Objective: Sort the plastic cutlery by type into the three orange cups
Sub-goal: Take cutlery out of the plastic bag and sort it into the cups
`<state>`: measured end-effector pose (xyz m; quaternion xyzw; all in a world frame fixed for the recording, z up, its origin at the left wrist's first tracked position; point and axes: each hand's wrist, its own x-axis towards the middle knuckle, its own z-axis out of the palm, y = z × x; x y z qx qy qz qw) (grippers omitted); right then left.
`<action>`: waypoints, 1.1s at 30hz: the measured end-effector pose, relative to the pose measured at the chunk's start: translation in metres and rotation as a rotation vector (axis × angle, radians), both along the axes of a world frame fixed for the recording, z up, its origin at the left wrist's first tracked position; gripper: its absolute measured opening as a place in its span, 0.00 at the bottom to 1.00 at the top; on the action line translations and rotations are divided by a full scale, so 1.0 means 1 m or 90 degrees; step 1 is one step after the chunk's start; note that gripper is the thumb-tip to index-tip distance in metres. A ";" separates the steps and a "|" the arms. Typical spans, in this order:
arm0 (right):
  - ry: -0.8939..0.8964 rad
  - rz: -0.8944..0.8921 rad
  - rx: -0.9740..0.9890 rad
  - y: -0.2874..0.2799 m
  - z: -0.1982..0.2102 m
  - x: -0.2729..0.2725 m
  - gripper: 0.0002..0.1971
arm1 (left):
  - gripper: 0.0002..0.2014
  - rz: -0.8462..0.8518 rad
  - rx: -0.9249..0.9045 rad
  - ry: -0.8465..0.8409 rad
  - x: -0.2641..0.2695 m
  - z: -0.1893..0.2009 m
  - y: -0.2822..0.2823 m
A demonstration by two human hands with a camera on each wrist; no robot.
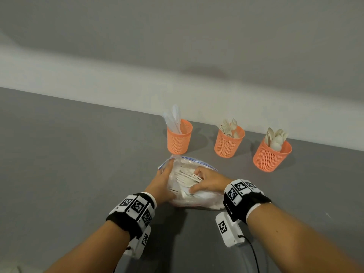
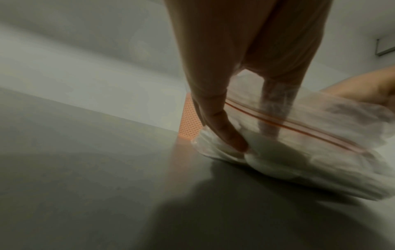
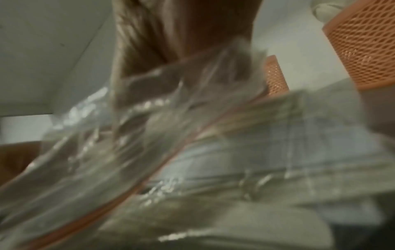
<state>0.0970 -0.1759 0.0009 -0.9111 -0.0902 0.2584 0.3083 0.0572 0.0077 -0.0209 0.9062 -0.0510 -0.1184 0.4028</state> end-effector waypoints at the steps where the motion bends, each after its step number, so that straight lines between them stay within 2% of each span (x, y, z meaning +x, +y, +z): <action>1: 0.004 0.003 -0.008 0.001 0.000 0.001 0.27 | 0.52 0.001 -0.011 0.003 0.000 -0.001 0.000; 3: 0.024 0.003 0.003 0.001 -0.002 0.003 0.29 | 0.52 0.004 -0.022 0.001 0.001 -0.004 0.002; 6: 0.023 0.013 0.025 0.001 0.001 0.004 0.17 | 0.52 0.011 -0.014 0.015 0.002 -0.001 0.007; 8: 0.015 0.023 0.035 -0.001 0.004 0.004 0.14 | 0.51 0.007 -0.005 0.019 0.004 0.004 0.010; 11: -0.005 0.043 0.033 -0.004 0.006 0.005 0.22 | 0.43 0.015 -0.056 -0.013 0.007 0.009 0.015; 13: -0.049 0.051 -0.007 -0.006 0.005 0.006 0.33 | 0.34 0.074 -0.160 -0.038 0.009 0.011 0.017; 14: -0.060 0.049 -0.011 -0.006 0.005 0.006 0.36 | 0.28 0.118 -0.197 -0.062 0.011 0.012 0.018; 16: -0.075 0.060 0.019 -0.006 0.005 0.005 0.36 | 0.20 0.224 -0.200 -0.112 0.016 0.012 0.019; 19: -0.079 0.105 0.022 -0.006 0.004 0.000 0.36 | 0.19 0.307 -0.183 -0.066 0.020 0.008 0.019; 21: -0.082 0.131 -0.024 -0.008 0.003 -0.004 0.35 | 0.18 0.275 -0.171 -0.061 0.023 0.008 0.019; 24: -0.089 0.145 -0.037 -0.012 0.001 -0.007 0.33 | 0.17 0.199 -0.168 -0.120 0.025 0.015 0.018; 27: -0.089 0.178 -0.017 -0.012 0.002 -0.011 0.27 | 0.29 0.058 -0.112 -0.153 0.025 0.027 0.012; 29: -0.119 0.175 0.008 -0.010 0.003 -0.014 0.24 | 0.35 -0.005 -0.028 -0.108 0.027 0.033 0.008; 31: -0.189 0.138 0.036 -0.010 0.003 -0.014 0.25 | 0.38 -0.012 0.033 0.010 0.033 0.031 0.010; 33: -0.210 0.040 0.153 -0.012 0.008 -0.011 0.26 | 0.39 -0.022 0.062 0.080 0.033 0.024 0.013</action>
